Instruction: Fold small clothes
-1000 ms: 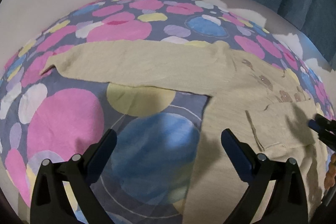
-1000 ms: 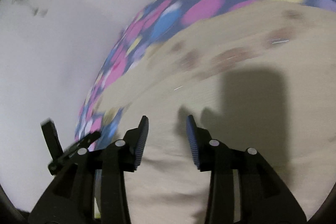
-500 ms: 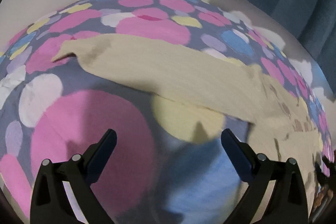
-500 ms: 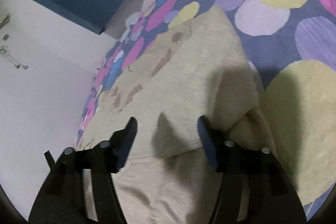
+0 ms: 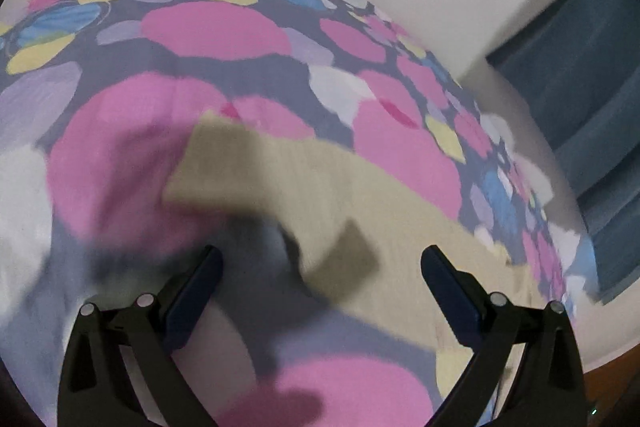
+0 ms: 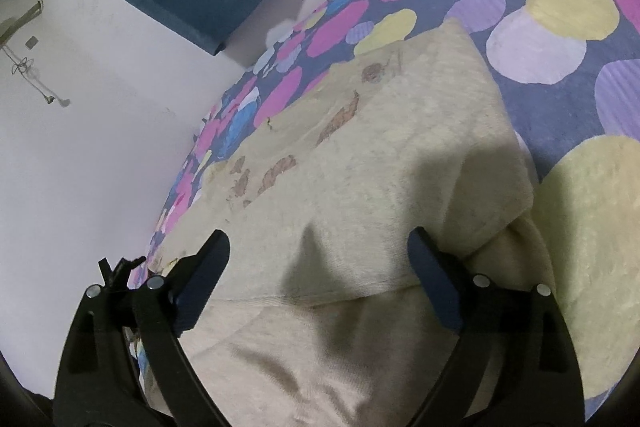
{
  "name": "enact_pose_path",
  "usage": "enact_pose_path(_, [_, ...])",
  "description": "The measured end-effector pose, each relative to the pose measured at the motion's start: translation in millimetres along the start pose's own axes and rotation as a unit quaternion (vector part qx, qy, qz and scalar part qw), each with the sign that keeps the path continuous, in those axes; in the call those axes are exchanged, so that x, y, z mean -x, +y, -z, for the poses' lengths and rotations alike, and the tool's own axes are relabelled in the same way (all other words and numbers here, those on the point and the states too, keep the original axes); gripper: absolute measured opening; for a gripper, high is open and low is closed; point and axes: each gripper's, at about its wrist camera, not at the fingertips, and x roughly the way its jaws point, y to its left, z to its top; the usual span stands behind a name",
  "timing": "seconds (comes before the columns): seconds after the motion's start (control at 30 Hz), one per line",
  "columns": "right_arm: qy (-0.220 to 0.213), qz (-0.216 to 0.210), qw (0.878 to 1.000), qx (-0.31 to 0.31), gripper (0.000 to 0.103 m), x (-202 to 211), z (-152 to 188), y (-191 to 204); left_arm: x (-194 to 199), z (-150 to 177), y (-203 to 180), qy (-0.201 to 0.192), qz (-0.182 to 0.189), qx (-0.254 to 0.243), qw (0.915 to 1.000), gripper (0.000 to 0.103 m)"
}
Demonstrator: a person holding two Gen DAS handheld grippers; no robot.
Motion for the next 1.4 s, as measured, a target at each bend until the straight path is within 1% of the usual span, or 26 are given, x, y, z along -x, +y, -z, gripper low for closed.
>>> enact_pose_path(0.03, [-0.001, 0.000, 1.000, 0.000, 0.091, -0.4, 0.3, 0.5, -4.4, -7.9, 6.2, -0.001, 0.004, 0.007, 1.0000, 0.099])
enact_pose_path(0.1, [-0.001, 0.002, 1.000, 0.001, 0.091, -0.2, 1.0, 0.8, -8.2, -16.0, 18.2, -0.005, 0.031, 0.033, 0.9990, 0.099])
enact_pose_path(0.13, [-0.002, 0.003, 1.000, 0.002, 0.091, -0.3, 0.8, 1.0, -9.6, -20.1, 23.2, -0.003, 0.045, 0.044, 0.9981, 0.099])
enact_pose_path(0.2, [-0.002, 0.002, 1.000, 0.001, 0.091, 0.5, 1.5, 0.6, -11.2, -27.5, 26.5, 0.006, 0.057, 0.053, 0.9970, 0.099])
enact_pose_path(0.33, [-0.004, 0.003, 1.000, 0.001, 0.091, 0.1, 0.9, 0.3, -12.1, -35.9, 29.3, 0.026, 0.057, 0.082, 0.9946, 0.098])
enact_pose_path(0.4, [-0.004, 0.003, 1.000, 0.001, 0.091, 0.2, 0.8, 0.3, -11.5, -39.4, 28.2, 0.032, 0.051, 0.087, 0.9944, 0.097])
enact_pose_path(0.43, [-0.004, 0.003, 1.000, 0.001, 0.091, -0.1, 0.6, 0.2, -11.7, -41.0, 27.8, 0.033, 0.041, 0.091, 0.9945, 0.087])
enact_pose_path(0.47, [-0.004, 0.003, 1.000, 0.001, 0.091, 0.0, 0.7, 0.0, -11.6, -42.4, 27.4, 0.031, 0.027, 0.093, 0.9948, 0.054])
enact_pose_path(0.5, [-0.004, 0.003, 1.000, 0.001, 0.091, 0.2, 0.6, 0.0, -13.8, -43.5, 27.3, 0.039, 0.020, 0.098, 0.9942, 0.043])
enact_pose_path(0.53, [-0.004, 0.003, 1.000, 0.001, 0.091, 0.2, 0.1, -0.3, -16.2, -44.3, 29.0, 0.045, 0.023, 0.105, 0.9932, 0.032])
enact_pose_path(0.57, [-0.004, 0.003, 1.000, 0.001, 0.091, 0.1, -0.1, -0.3, -18.2, -45.0, 31.3, 0.047, 0.027, 0.112, 0.9922, 0.018])
enact_pose_path(0.6, [-0.004, 0.003, 1.000, 0.001, 0.091, 0.0, 0.3, -0.3, -19.9, -45.4, 32.5, 0.052, 0.020, 0.116, 0.9917, 0.012])
enact_pose_path(0.63, [-0.004, 0.003, 1.000, 0.001, 0.091, 0.0, 0.4, -0.3, -19.8, -46.3, 32.1, 0.051, 0.010, 0.114, 0.9921, 0.008])
enact_pose_path(0.7, [-0.004, 0.003, 1.000, 0.001, 0.091, 0.2, 0.2, -0.2, -13.5, -49.8, 26.9, 0.041, -0.010, 0.103, 0.9938, 0.005])
enact_pose_path(0.73, [-0.004, 0.003, 1.000, 0.001, 0.091, -0.1, 0.6, -0.3, -6.8, -53.4, 19.5, 0.030, -0.021, 0.088, 0.9955, 0.005])
enact_pose_path(0.8, [-0.004, 0.002, 1.000, 0.001, 0.091, 0.5, 0.3, -0.7, 8.2, -59.3, -0.6, 0.006, -0.037, 0.050, 0.9981, 0.005])
enact_pose_path(0.87, [-0.005, 0.002, 1.000, 0.000, 0.091, 0.9, -0.5, -0.9, 27.3, -63.7, -35.5, -0.023, -0.045, -0.005, 0.9987, 0.005])
enact_pose_path(0.9, [-0.005, 0.002, 1.000, 0.001, 0.091, 0.8, -0.1, -0.9, 35.4, -64.3, -53.8, -0.027, -0.040, -0.028, 0.9984, 0.005])
enact_pose_path(0.93, [-0.005, 0.002, 1.000, 0.001, 0.091, 0.9, -0.7, -1.2, 45.1, -62.1, -78.8, -0.036, -0.026, -0.058, 0.9973, 0.005])
enact_pose_path(1.0, [-0.005, 0.002, 1.000, 0.001, 0.091, 0.8, -0.4, -0.9, 59.8, -54.2, -126.7, -0.048, 0.001, -0.108, 0.9929, 0.005])
enact_pose_path(1.03, [-0.005, 0.002, 1.000, 0.001, 0.091, 0.9, -0.4, -0.9, 65.3, -49.4, -144.5, -0.052, 0.011, -0.128, 0.9903, 0.005])
enact_pose_path(1.1, [-0.006, 0.001, 1.000, 0.000, 0.091, 0.8, -0.2, -1.1, 73.9, -34.9, -192.8, -0.063, 0.032, -0.177, 0.9817, 0.005])
enact_pose_path(1.13, [-0.006, 0.001, 1.000, 0.000, 0.091, 0.9, -0.5, -1.3, 77.1, -24.1, -220.7, -0.067, 0.046, -0.204, 0.9757, 0.005])
enact_pose_path(1.2, [-0.008, -0.001, 1.000, -0.001, 0.091, 1.3, -0.4, -1.3, 80.0, -3.8, -262.2, -0.067, 0.069, -0.241, 0.9656, 0.005])
enact_pose_path(1.33, [-0.011, -0.006, 1.000, -0.004, 0.091, 2.4, 0.5, -2.3, 70.2, 50.7, -338.3, -0.046, 0.119, -0.305, 0.9439, 0.005])
enact_pose_path(1.4, [-0.013, -0.008, 1.000, -0.006, 0.091, 3.0, 0.6, -2.8, 59.0, 77.3, -363.2, -0.033, 0.132, -0.327, 0.9350, 0.005])
